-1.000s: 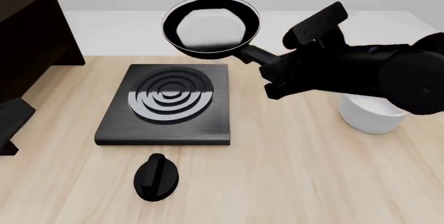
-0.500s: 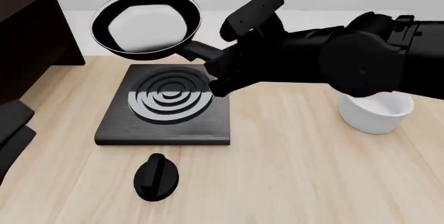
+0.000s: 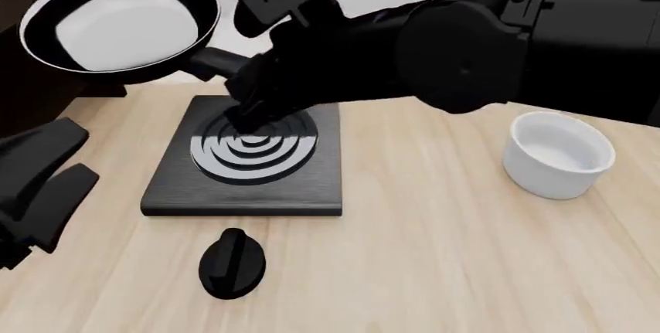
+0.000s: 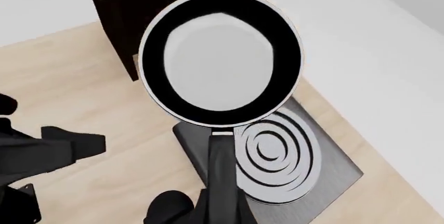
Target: Put the frying pan on the cabinet shelf.
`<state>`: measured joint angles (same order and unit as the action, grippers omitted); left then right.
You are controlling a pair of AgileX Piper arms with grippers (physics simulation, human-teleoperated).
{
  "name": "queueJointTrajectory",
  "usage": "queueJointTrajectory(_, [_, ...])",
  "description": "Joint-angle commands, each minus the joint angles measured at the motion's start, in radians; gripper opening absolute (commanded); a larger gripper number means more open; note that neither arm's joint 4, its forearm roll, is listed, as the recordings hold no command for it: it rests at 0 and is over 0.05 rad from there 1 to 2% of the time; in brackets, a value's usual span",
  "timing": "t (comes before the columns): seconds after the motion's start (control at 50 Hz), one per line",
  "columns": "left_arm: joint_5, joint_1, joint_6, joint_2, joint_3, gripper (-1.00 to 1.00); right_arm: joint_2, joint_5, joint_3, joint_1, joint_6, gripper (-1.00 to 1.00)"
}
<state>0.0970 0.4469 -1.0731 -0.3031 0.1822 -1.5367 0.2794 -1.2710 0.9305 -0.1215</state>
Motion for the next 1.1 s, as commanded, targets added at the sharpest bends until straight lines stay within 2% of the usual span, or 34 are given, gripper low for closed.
queueJointTrajectory(0.02, [0.079, 0.024, -0.019, -0.061, -0.031, 1.0, -0.04, 0.065, -0.159, 0.075, 0.034, -1.0])
queueJointTrajectory(0.26, [0.018, 0.019, -0.017, -0.011, -0.014, 1.0, -0.063, 0.091, -0.213, 0.112, 0.043, -1.0])
queueJointTrajectory(0.5, [-0.015, -0.001, 0.0, 0.003, 0.019, 1.0, -0.09, 0.088, -0.209, 0.135, 0.031, -1.0])
queueJointTrajectory(0.68, [-0.009, -0.007, -0.001, 0.009, 0.006, 1.0, -0.123, 0.074, -0.193, 0.163, 0.013, -1.0])
queueJointTrajectory(1.1, [0.0, -0.037, -0.027, 0.017, -0.008, 1.0, -0.136, 0.023, -0.155, 0.191, 0.02, -1.0])
